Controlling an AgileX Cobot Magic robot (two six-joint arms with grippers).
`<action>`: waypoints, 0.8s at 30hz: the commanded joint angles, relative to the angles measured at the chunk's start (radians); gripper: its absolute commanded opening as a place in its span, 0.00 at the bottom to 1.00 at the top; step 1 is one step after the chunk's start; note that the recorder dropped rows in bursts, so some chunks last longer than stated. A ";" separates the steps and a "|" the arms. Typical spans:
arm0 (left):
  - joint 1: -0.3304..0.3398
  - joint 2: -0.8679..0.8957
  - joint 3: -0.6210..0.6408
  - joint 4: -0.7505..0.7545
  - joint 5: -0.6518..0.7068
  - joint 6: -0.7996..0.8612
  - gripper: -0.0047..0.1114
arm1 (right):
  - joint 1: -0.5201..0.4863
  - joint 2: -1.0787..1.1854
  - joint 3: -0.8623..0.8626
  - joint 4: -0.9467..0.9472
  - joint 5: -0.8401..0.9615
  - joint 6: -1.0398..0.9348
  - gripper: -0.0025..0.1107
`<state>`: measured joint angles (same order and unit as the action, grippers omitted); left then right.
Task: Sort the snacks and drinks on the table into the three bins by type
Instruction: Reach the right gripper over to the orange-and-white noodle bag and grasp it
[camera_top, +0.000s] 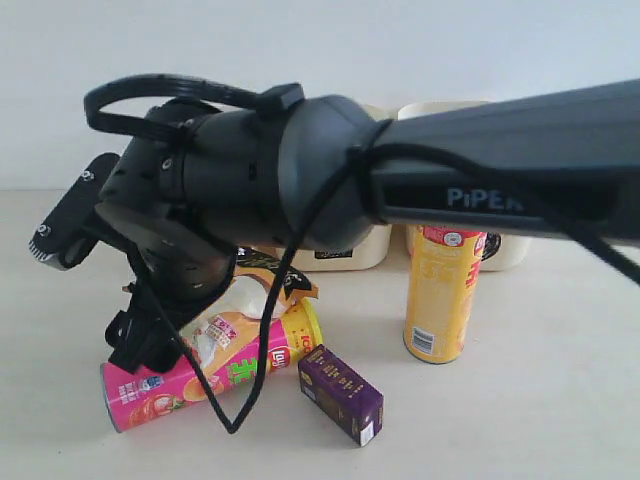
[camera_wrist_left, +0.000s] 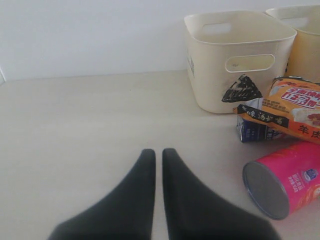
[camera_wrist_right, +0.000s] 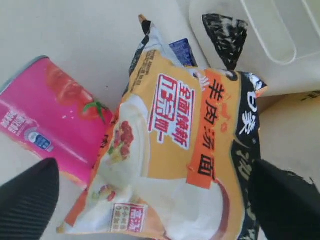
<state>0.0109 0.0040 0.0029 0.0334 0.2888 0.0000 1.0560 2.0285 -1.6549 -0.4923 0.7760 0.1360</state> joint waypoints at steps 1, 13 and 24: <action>0.002 -0.004 -0.003 0.000 -0.004 0.000 0.08 | -0.001 0.019 -0.011 -0.011 0.008 0.084 0.86; 0.002 -0.004 -0.003 0.000 -0.004 0.000 0.08 | -0.001 0.075 -0.015 -0.045 -0.106 0.178 0.86; 0.002 -0.004 -0.003 0.000 -0.004 0.000 0.08 | -0.097 0.139 -0.063 -0.114 -0.120 0.310 0.86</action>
<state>0.0109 0.0040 0.0029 0.0334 0.2888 0.0000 0.9862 2.1622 -1.7115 -0.5935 0.6664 0.4254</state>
